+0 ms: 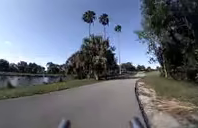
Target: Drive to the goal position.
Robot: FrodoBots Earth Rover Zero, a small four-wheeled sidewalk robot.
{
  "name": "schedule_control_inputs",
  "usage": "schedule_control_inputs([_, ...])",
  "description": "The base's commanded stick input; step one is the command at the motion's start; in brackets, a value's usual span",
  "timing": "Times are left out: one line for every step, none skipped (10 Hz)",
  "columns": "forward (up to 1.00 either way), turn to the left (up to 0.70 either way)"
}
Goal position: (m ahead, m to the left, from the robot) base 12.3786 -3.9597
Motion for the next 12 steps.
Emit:
schedule_control_inputs([0.85, 0.0])
schedule_control_inputs([0.85, 0.0])
schedule_control_inputs([0.85, 0.0])
schedule_control_inputs([0.85, 0.0])
schedule_control_inputs([0.85, 0.0])
schedule_control_inputs([0.85, 0.0])
schedule_control_inputs([0.85, 0.0])
schedule_control_inputs([0.85, 0.0])
schedule_control_inputs([0.85, 0.0])
schedule_control_inputs([0.85, 0.0])
schedule_control_inputs([0.85, 0.0])
schedule_control_inputs([0.85, 0.0])
